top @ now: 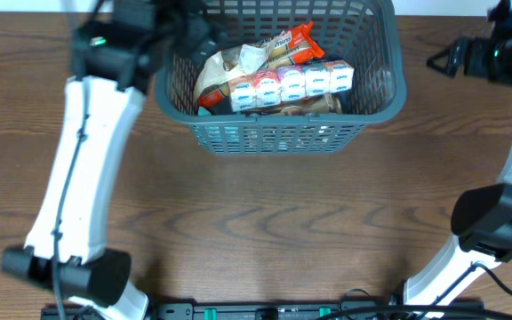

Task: Pack container

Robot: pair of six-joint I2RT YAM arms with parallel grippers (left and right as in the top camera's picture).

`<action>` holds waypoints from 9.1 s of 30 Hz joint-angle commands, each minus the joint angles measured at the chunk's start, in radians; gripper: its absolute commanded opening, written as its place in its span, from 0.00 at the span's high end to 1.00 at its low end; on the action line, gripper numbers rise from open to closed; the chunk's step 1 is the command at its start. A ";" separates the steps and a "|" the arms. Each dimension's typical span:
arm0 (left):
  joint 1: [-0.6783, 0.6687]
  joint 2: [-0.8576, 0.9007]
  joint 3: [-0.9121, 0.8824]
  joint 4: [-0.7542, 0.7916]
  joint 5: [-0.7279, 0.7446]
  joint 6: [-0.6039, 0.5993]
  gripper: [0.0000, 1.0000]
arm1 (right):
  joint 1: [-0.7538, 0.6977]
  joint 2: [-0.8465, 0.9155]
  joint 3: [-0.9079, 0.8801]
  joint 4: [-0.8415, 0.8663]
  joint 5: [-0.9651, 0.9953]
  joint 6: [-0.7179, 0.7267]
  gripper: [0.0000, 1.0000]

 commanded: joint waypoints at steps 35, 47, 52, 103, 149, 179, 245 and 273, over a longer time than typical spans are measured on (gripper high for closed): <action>0.223 -0.706 -0.667 -0.262 0.002 -0.381 0.01 | 0.277 -0.639 -0.597 -0.151 0.047 0.130 0.01; 0.171 -1.168 -1.223 0.052 0.002 -0.317 0.01 | 0.517 -1.014 -1.168 0.137 0.207 0.290 0.01; 0.171 -1.244 -1.349 0.101 0.002 -0.318 0.01 | 0.549 -1.126 -1.352 0.214 0.216 0.317 0.01; 0.171 -1.241 -1.353 0.090 0.002 -0.318 0.01 | 0.486 -1.465 -1.505 0.505 0.333 0.261 0.01; 0.172 -1.241 -1.353 0.090 0.002 -0.318 0.02 | 0.450 -2.001 -2.284 1.285 0.061 0.117 0.01; 0.171 -1.241 -1.353 0.090 0.002 -0.318 0.01 | 0.396 -2.001 -2.283 1.285 0.065 0.099 0.01; 0.175 -1.735 -2.073 0.858 0.276 -0.337 0.02 | 0.396 -2.001 -2.283 1.285 0.065 0.099 0.01; 0.175 -1.732 -2.073 0.827 0.265 -0.375 0.02 | 0.396 -2.001 -2.283 1.286 0.065 0.099 0.01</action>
